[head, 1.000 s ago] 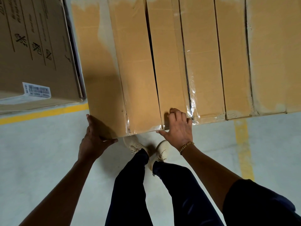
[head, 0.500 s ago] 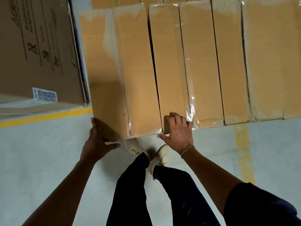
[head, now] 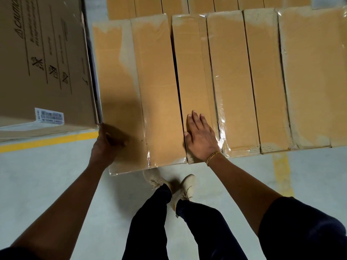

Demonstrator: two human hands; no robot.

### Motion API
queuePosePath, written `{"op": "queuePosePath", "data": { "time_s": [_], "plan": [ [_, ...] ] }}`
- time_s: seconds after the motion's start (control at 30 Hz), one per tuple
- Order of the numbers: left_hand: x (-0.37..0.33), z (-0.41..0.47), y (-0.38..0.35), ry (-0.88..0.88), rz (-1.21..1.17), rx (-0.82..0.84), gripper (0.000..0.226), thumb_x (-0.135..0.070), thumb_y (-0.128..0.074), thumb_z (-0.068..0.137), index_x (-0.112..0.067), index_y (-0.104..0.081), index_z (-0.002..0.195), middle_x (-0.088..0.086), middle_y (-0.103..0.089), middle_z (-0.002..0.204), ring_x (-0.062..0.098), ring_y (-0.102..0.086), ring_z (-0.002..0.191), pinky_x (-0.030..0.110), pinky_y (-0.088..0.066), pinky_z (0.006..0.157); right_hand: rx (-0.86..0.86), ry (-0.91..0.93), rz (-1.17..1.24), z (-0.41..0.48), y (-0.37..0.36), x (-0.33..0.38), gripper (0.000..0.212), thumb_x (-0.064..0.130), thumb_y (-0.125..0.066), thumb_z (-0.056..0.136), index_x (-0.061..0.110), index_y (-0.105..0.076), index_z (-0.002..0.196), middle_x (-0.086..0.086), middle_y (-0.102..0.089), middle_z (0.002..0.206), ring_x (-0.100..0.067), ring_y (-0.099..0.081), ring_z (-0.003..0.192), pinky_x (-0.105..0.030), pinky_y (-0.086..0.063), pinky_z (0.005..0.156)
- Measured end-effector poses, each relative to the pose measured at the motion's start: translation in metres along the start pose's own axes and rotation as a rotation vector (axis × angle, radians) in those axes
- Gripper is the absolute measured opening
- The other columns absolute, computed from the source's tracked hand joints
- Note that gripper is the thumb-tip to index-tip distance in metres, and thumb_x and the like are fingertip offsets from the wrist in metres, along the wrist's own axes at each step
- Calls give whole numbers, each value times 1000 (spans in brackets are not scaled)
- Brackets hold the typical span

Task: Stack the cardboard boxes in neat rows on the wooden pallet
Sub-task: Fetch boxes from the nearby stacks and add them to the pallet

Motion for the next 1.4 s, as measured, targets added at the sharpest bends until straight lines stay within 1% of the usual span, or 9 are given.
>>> {"op": "queuePosePath", "data": {
  "time_s": [0.3,0.53,0.63,0.77,0.87,0.97,1.07,1.17,1.4],
  "plan": [
    [6,0,0,-2,27,-30,104,-40,-80,88,-37,-7,162,12,-54,146,46,-51,129,63,-45,106,41,41,-48,6,-7,1,67,37,-33,105,24,-5,164,6,9,171,-27,6,157,-50,-16,123],
    [0,-5,1,-57,79,-44,99,-40,-78,89,-28,-13,162,13,-55,145,44,-53,129,58,-45,103,54,32,-70,5,-7,1,66,38,-31,105,25,-3,164,7,11,170,-26,7,157,-50,-14,123],
    [0,-2,3,-63,109,-12,100,-43,-78,89,-28,-11,162,12,-52,149,45,-51,131,61,-45,105,80,33,-78,7,-6,0,66,39,-30,105,26,-1,163,8,13,170,-25,8,157,-50,-15,123],
    [-2,0,8,-81,142,40,99,-46,-81,85,-34,-13,157,8,-55,145,43,-55,125,62,-49,99,115,29,-120,5,2,1,69,42,-32,104,26,-1,163,8,12,170,-26,5,157,-52,-14,123],
    [-9,-4,8,-66,177,31,102,-42,-79,86,-26,-11,160,12,-51,147,45,-55,126,60,-49,100,162,24,-151,3,12,4,69,46,-32,104,26,-3,163,8,11,170,-25,3,157,-50,-13,124],
    [-20,-19,6,-73,248,29,101,-44,-75,89,-17,-10,163,14,-39,157,46,-53,128,60,-47,100,222,37,-156,-4,22,12,71,49,-34,104,25,-4,163,6,8,171,-23,2,157,-50,-12,124],
    [-33,-40,11,-160,367,28,102,-51,-72,89,-18,-10,163,9,-23,168,42,-46,139,60,-47,101,213,27,-120,-17,39,22,73,51,-36,103,25,-3,163,6,6,171,-21,0,157,-50,-15,125],
    [-51,-66,25,-229,506,-7,104,-59,-63,93,-14,-3,165,10,-6,173,34,-21,155,55,-33,118,189,17,-97,-37,62,30,75,52,-37,103,27,-1,163,5,4,171,-21,-1,158,-49,-16,124],
    [-110,-126,67,-400,594,-86,102,-67,-53,94,-15,-2,165,11,-2,173,30,-6,159,52,-18,125,111,13,-80,-83,135,41,72,54,-34,104,26,-5,163,4,2,171,-20,-2,157,-47,-15,124]
  ]
}}
Point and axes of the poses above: each hand's wrist, its own z-axis towards the middle knuckle, its own y-axis out of the back of the hand, x = y × z, the point moved 6 cm from there along z, towards the middle knuckle
